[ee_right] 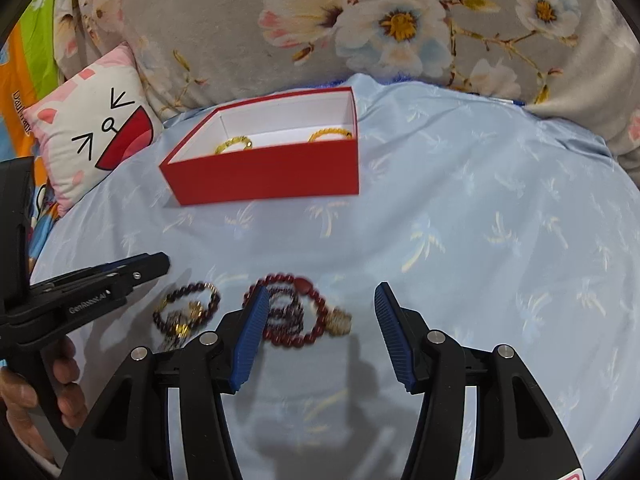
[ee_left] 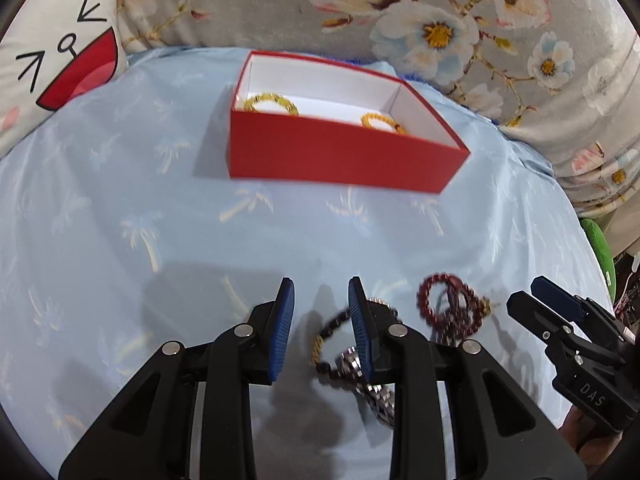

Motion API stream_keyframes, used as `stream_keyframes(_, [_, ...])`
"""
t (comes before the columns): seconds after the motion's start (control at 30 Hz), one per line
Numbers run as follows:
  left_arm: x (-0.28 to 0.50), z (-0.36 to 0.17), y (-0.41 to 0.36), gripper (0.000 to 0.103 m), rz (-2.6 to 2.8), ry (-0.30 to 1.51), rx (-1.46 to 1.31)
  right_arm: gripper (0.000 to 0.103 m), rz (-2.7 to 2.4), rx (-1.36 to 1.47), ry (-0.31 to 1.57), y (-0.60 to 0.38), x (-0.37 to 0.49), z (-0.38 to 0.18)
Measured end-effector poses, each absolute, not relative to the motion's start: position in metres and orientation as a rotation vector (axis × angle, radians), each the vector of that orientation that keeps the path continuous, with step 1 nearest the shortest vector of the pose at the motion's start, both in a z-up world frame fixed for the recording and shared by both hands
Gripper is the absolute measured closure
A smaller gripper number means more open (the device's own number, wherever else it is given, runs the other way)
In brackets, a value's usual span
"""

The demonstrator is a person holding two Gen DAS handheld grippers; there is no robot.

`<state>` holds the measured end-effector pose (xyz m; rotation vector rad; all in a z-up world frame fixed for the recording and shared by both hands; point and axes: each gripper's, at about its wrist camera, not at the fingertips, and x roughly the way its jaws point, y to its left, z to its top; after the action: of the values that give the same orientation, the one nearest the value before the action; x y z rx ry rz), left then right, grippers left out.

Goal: Organize jewelry
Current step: 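Grasp the black bead charm bracelet with the left tool while the right tool grasps the dark red multi-strand bracelet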

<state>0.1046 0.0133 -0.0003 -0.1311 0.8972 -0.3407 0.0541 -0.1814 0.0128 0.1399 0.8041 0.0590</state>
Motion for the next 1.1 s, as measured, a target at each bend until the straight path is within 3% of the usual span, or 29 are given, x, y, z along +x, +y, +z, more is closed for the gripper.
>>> stream_keyframes(0.5, [0.090,-0.015,-0.004,0.077,-0.343,0.891,-0.065,0.049,0.087,0.163,0.854,-0.171,0.037,-0.013])
stream_keyframes(0.57, [0.089,-0.016,-0.005,0.088,-0.345,0.886,-0.057,0.049,0.092,0.164,0.857,-0.170,0.038,-0.014])
stream_keyframes(0.63, [0.089,-0.017,-0.005,0.095,-0.354,0.888,-0.060,0.051,0.098,0.164,0.858,-0.168,0.039,-0.015])
stream_keyframes(0.93, [0.085,-0.012,-0.005,0.096,-0.374,0.849,-0.066,0.069,0.136,0.166,0.869,-0.157,0.046,-0.015])
stream_keyframes(1.1, [0.086,-0.013,-0.003,0.096,-0.373,0.851,-0.079,0.072,0.152,0.166,0.873,-0.152,0.053,-0.016])
